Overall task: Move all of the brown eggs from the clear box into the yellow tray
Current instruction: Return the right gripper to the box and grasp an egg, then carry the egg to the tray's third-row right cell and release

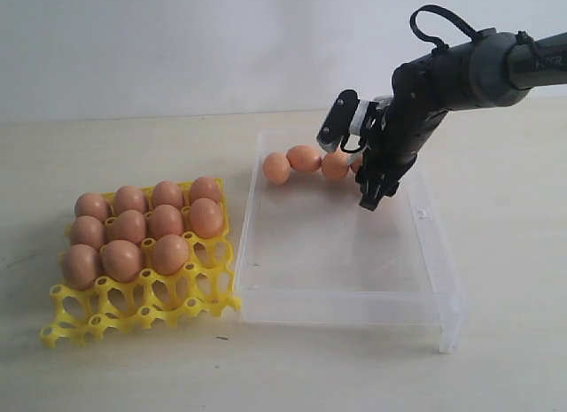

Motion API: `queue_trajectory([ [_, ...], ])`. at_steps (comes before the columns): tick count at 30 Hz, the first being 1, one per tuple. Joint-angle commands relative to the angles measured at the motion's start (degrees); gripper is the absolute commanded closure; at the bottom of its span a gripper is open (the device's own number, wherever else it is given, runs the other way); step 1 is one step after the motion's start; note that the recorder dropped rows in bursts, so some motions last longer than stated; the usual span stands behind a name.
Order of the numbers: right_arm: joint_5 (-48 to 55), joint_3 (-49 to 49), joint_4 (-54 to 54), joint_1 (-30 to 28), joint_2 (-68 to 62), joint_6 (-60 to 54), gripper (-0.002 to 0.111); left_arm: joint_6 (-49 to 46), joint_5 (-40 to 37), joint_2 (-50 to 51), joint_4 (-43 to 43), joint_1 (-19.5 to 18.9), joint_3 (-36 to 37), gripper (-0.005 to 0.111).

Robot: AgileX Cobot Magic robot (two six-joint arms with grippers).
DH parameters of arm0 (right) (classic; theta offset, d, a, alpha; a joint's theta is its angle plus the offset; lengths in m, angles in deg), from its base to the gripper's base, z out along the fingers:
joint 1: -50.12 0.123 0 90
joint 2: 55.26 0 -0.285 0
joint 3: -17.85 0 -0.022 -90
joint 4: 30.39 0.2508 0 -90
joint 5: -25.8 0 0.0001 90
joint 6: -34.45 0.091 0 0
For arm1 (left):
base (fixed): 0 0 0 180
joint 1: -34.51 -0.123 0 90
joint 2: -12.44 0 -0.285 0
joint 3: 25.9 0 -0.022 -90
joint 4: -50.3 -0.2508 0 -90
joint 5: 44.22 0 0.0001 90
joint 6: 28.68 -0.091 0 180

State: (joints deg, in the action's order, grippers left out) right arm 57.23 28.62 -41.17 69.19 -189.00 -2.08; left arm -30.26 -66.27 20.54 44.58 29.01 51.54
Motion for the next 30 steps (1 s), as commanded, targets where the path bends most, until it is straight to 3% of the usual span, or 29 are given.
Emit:
queue_trajectory([
  [1,-1.2,2.3,3.5,-0.5,-2.1,0.5,0.053,0.3,0.5,-0.3,-0.1,0.4,-0.2,0.107],
  [5,-1.3,3.2,4.8,-0.5,-3.0,0.8,0.061,0.3,0.5,-0.3,-0.1,0.4,-0.2,0.107],
  [10,-1.3,3.2,4.8,-0.5,-2.9,5.8,0.106,0.3,0.5,-0.3,-0.1,0.4,-0.2,0.107],
  [15,0.6,3.2,5.2,-0.5,-0.9,11.8,0.108,0.3,0.5,-0.3,-0.1,0.4,-0.2,0.107],
  [23,5.2,1.8,14.7,2.5,8.2,18.8,0.108,0.3,0.5,-0.3,-0.1,0.4,-0.2,0.107],
  [26,-2.8,-3.7,21.9,6.6,13.7,18.4,0.108,0.3,0.5,-0.3,-0.1,0.4,-0.2,0.107],
  [30,-23.6,-15.2,24.3,17.0,19.2,18.9,0.108,0.3,0.5,-0.3,-0.1,0.4,-0.2,0.107],
])
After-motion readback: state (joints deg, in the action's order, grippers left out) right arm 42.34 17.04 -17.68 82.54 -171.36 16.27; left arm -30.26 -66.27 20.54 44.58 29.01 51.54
